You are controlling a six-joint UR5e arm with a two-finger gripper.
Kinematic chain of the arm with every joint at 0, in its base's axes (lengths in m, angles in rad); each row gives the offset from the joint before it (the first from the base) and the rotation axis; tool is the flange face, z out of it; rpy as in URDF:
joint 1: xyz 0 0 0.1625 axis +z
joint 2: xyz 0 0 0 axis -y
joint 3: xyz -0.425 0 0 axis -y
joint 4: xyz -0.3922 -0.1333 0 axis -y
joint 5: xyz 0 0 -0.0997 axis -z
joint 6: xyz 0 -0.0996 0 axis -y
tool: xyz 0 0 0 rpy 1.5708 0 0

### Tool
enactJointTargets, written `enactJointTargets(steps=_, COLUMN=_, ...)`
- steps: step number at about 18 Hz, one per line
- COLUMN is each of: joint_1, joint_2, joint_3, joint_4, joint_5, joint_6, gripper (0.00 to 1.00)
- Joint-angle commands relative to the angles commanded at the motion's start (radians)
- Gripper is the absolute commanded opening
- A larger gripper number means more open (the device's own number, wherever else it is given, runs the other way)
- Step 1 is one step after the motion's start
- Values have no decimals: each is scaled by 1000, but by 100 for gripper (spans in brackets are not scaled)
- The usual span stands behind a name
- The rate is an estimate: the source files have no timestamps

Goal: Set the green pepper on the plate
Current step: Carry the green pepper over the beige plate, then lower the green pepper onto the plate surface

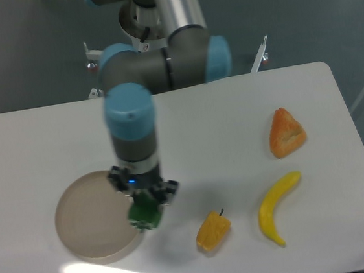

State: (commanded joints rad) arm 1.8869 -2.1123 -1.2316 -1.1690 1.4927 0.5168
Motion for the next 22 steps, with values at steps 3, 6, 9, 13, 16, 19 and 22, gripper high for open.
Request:
enactJointTargets(steps=3, joint_1=-31, joint_2=3, joint_3=-46, joint_4=11, joint_5=-23, joint_6=0, gripper=30)
enactJointTargets(steps=6, joint_1=-43, joint_2=-2, joint_3=-81, joint_4=12, joint_5=-28, joint_6=-12, gripper=30)
enactJointTargets(steps=9, joint_1=-48, joint_2=-3, joint_3=-112, joint_4=20, joint_5=-28, joint_6=-4, gripper=30)
enactJointTargets(steps=13, joint_1=-55, joint_2=-17, joint_3=-126, joint_4=66, joint_5=-29, joint_6=34, gripper=30)
enactJointTargets(steps=16, joint_1=-57, joint_2=-23, joint_3=-155, joint_4=116, joint_5=-55, joint_6=126, gripper=30)
enactJointTargets(steps=19, joint_1=-55, joint_2=-29, joint_3=-170, joint_4=155, joint_5=-74, joint_6=134, gripper=30)
enactJointTargets(steps=22, joint_1=-57, joint_2=-28, joint_3=-174, joint_4=155, joint_5=-75, joint_6=135, gripper=30)
